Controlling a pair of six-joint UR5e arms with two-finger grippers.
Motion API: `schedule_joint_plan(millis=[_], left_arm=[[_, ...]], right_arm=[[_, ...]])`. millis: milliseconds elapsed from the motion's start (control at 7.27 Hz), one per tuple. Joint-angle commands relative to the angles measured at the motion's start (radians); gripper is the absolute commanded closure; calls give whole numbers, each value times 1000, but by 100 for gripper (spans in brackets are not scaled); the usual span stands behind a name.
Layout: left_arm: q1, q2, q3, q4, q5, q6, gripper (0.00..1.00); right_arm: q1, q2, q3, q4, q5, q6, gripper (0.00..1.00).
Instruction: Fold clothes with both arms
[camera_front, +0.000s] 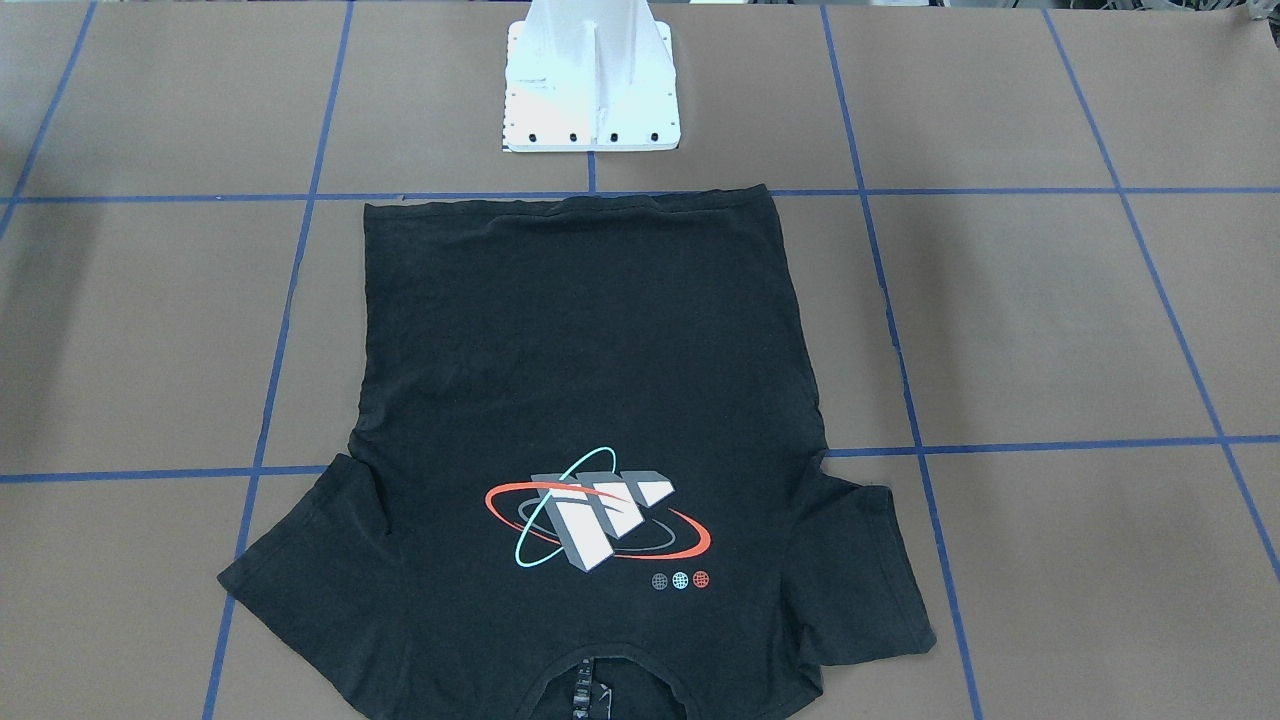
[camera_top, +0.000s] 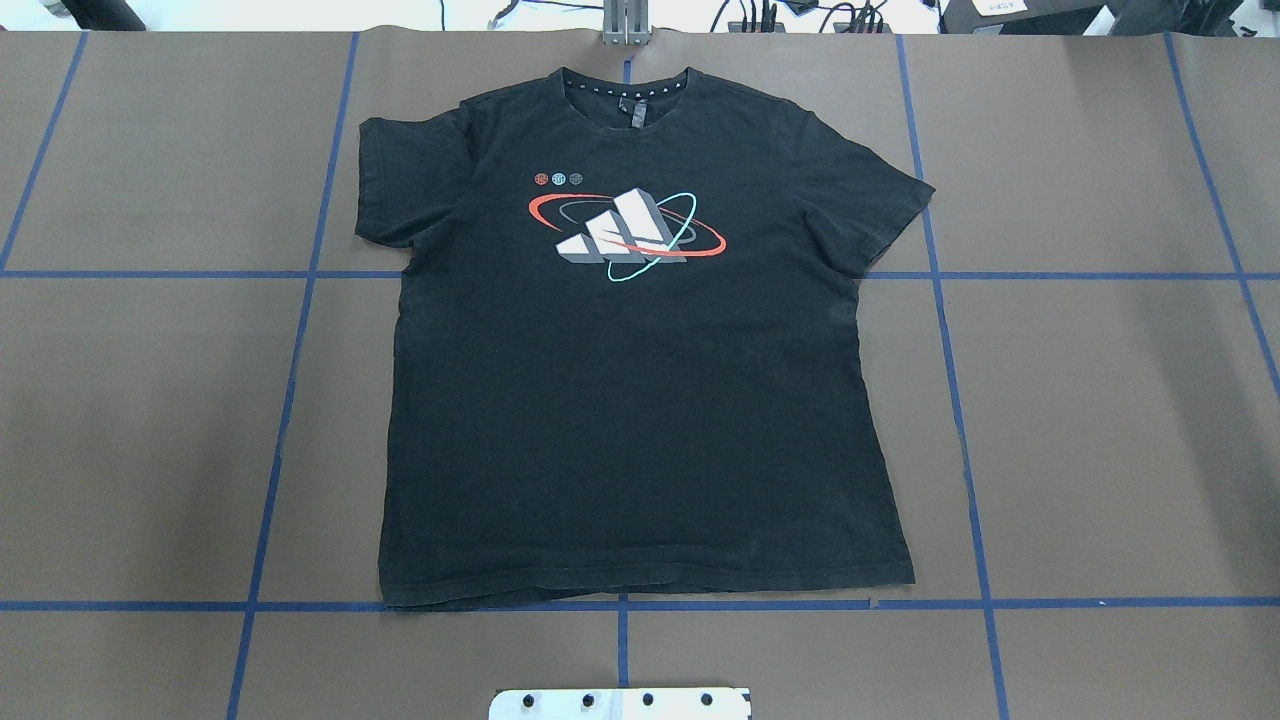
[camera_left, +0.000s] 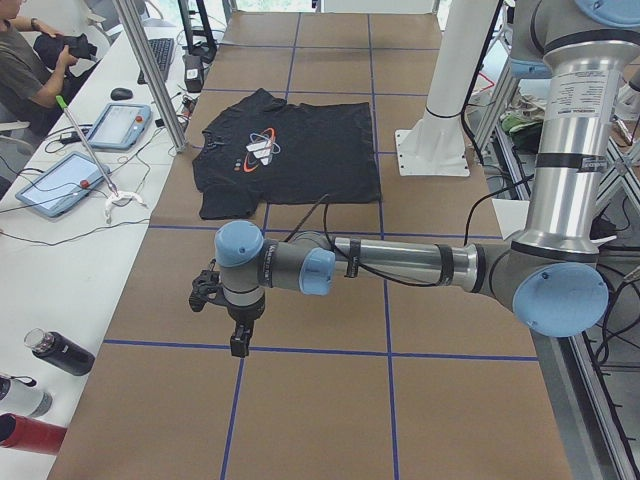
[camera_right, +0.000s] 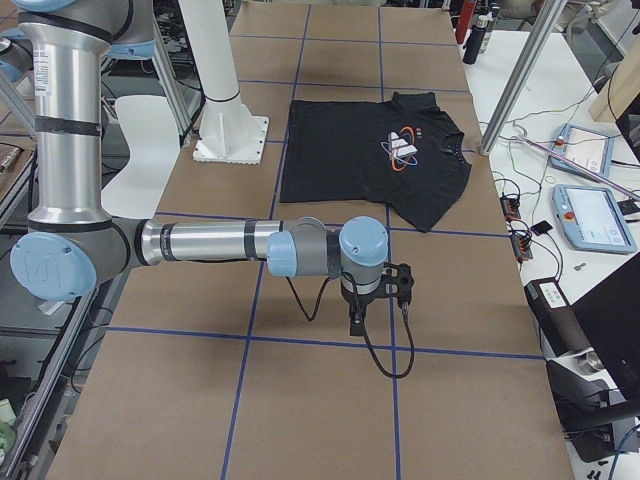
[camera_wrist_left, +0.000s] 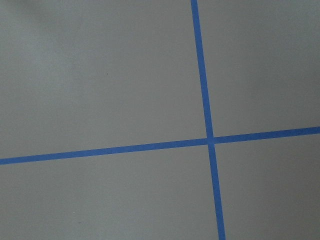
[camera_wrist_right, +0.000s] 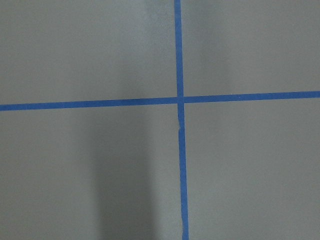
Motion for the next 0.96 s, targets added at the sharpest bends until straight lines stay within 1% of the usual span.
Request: schedule_joint_plan(millis=[0, 275, 413, 550, 688, 826], left_arm=[[0, 0, 0, 0, 0, 0, 0], [1, -14, -6, -3, 0, -8, 0], [6, -52, -9, -5, 2, -11, 0], [6, -105, -11, -3, -1, -12, 0], [11, -171, -14, -17, -5, -12, 0], [24, -205, -3, -40, -6, -8, 0]], right_arm=[[0, -2, 5, -2, 2, 3, 0], [-4, 27, 3, 4, 7, 17, 0], [-23, 74, -9, 10, 4, 18, 0], [-44, 100, -1, 13, 4, 23, 0], [-64, 137, -10, 13, 5, 73, 0], [-133, 221, -30, 13, 2, 186, 0]])
